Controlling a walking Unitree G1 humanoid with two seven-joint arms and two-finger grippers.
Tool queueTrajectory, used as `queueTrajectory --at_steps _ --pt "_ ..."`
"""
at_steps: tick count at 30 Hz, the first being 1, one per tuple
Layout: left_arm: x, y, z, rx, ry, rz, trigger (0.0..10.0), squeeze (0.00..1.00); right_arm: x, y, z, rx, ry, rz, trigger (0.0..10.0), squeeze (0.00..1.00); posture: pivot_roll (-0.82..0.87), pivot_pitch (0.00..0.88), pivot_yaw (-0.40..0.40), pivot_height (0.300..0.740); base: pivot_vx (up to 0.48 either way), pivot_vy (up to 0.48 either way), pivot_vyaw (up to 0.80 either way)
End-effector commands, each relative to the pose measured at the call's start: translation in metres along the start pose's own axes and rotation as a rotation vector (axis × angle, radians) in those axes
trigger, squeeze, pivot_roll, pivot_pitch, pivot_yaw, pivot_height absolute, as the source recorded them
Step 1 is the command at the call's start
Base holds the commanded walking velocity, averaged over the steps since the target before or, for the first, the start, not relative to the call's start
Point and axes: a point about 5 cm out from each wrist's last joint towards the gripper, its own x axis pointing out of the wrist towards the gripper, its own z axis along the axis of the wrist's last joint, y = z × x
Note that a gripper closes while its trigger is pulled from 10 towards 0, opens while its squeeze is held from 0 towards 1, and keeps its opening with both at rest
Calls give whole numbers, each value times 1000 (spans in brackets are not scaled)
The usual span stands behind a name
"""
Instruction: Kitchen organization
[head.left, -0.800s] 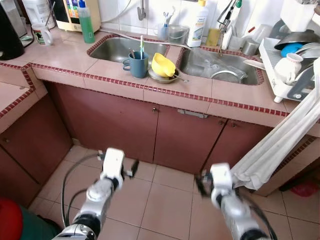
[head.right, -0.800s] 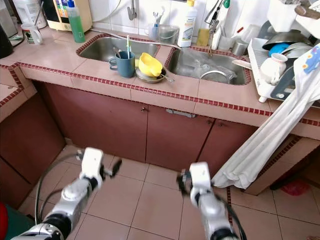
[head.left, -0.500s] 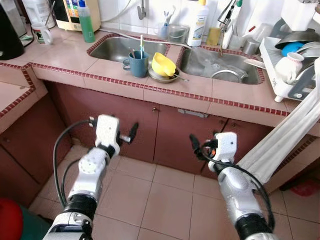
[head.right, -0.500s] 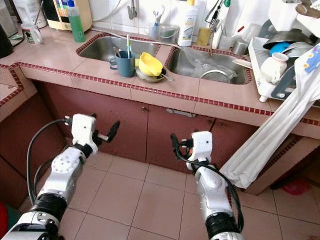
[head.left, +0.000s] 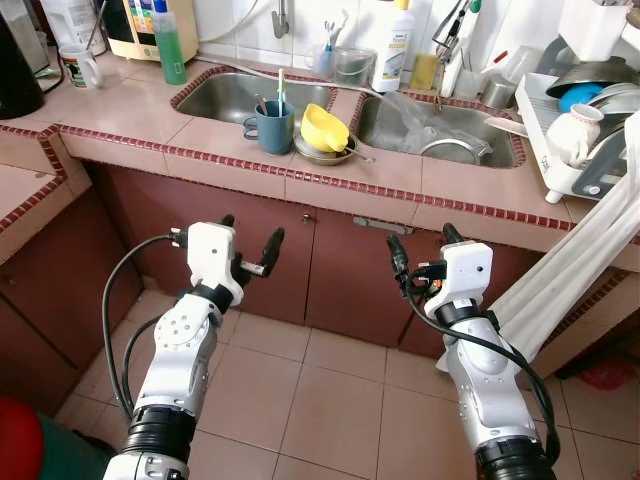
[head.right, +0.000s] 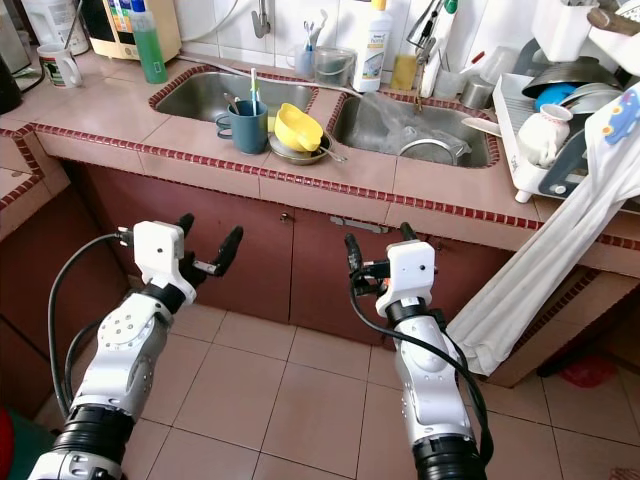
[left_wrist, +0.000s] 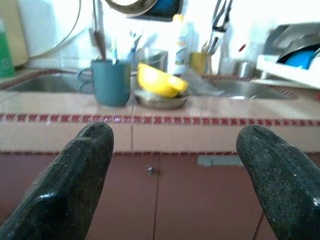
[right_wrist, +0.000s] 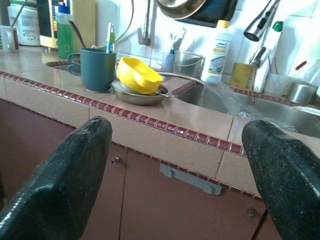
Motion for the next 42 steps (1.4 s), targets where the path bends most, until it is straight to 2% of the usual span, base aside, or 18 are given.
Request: queueTrajectory --at_steps 1,6,12,25,42 --pt "0 -2 3 -11 -5 -16 10000 0 1 -2 5 -17 -12 2 10000 0 -111 0 -57 740 0 0 0" --pt "-3 1 4 -43 10 -16 10000 0 1 -5 7 -47 1 6 10000 0 -113 0 -55 740 0 0 0" --pt "-2 6 10 -41 6 -20 10000 0 3 -7 11 -58 -13 20 10000 0 -109 0 -55 740 235 0 0" --pt "-2 5 13 -38 9 -20 10000 0 3 1 11 -40 -9 48 10000 0 -94 0 -51 740 369 0 0" --pt "-4 5 14 -41 14 -14 10000 0 3 -1 12 -44 -10 53 10000 0 -90 0 -52 740 381 0 0"
